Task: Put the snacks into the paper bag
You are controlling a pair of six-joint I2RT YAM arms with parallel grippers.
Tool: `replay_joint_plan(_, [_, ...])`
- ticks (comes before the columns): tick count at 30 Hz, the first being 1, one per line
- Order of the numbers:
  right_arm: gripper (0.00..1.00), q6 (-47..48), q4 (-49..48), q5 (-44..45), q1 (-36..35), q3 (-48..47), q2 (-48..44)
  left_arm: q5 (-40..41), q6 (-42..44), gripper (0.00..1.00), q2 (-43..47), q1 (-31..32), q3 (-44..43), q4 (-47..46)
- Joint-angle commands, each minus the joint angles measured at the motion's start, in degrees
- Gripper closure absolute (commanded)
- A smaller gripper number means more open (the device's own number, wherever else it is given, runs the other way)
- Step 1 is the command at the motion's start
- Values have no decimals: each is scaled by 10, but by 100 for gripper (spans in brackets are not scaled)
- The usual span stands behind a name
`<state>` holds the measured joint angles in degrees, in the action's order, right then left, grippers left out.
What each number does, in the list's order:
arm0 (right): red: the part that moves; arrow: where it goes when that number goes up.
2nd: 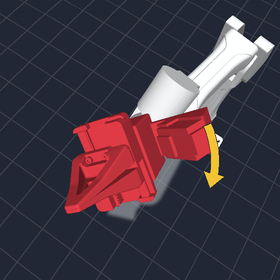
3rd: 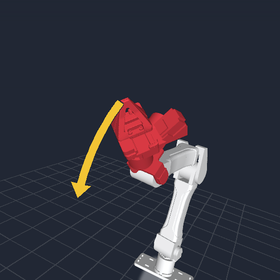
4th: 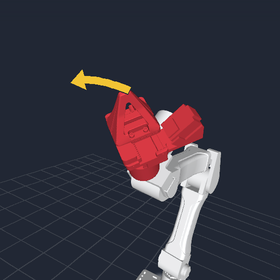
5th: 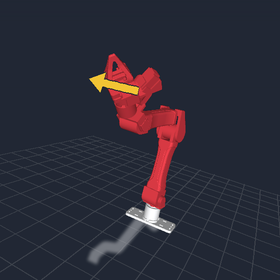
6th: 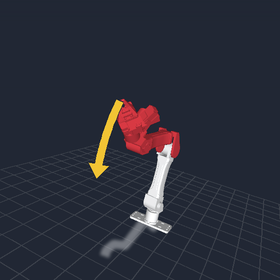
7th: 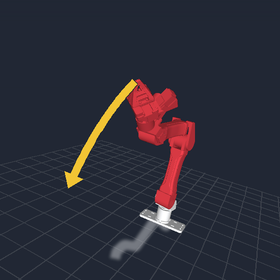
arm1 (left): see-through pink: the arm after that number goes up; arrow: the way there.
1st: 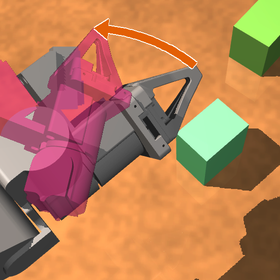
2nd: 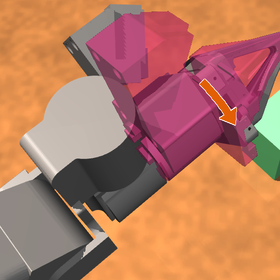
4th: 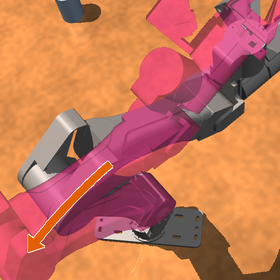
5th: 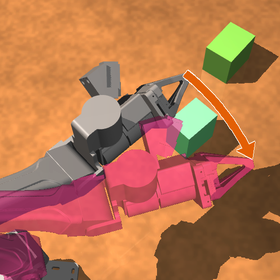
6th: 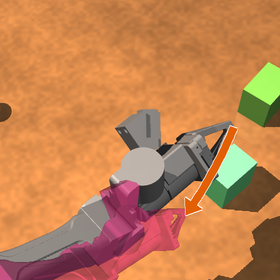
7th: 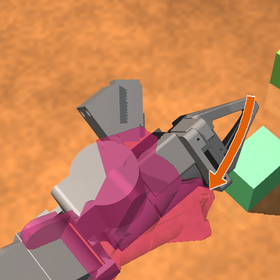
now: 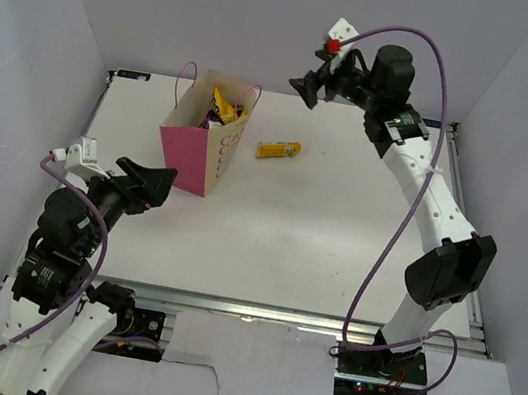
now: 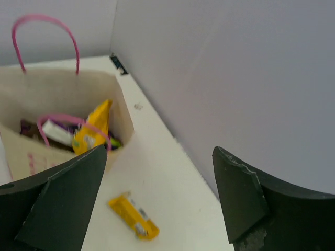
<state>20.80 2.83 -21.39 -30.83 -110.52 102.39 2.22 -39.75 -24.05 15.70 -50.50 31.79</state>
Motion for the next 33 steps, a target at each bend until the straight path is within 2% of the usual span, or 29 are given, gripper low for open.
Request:
replay_joint_plan(1, [12,24,104,-252,67,78,3,-40,9,2,-17,-2,15,-27])
replay_joint_plan(2, [13,48,120,-267,87,86,16,-47,9,2,-23,-2,18,-30])
replay_joint_plan(3, [13,125,138,-279,95,91,25,-50,7,2,-27,-2,21,-34])
replay_joint_plan(4, [13,175,194,-288,102,89,42,-53,6,2,-30,-2,26,-38])
replay_joint_plan(5, [15,262,228,-281,110,63,81,-58,3,2,-37,-2,28,-43])
replay_joint_plan(7, [15,359,306,-271,113,11,133,-63,1,2,-45,-2,30,-46])
replay_joint_plan(8, [18,396,380,-250,113,-58,190,-65,-2,2,-52,-2,31,-49])
replay_joint_plan(9, [18,425,397,-238,114,-90,215,-66,-2,2,-56,-2,32,-49])
replay_joint_plan(11, [17,434,405,-213,114,-153,276,-68,-7,2,-62,-2,35,-50])
replay_joint_plan(15, [13,434,366,-183,111,-190,336,-70,-18,2,-68,-2,44,-52])
replay_joint_plan(18, [11,423,322,-165,107,-176,357,-70,-24,2,-69,-2,53,-52])
replay_joint_plan(22, [11,420,309,-158,99,-175,381,-72,-29,2,-75,-2,59,-52])
replay_joint_plan(28, [11,370,235,-107,78,-171,415,-89,-50,2,-90,-2,73,-74])
replay_joint_plan(33, [12,379,221,-83,60,-173,441,-96,-63,2,-93,-2,82,-82])
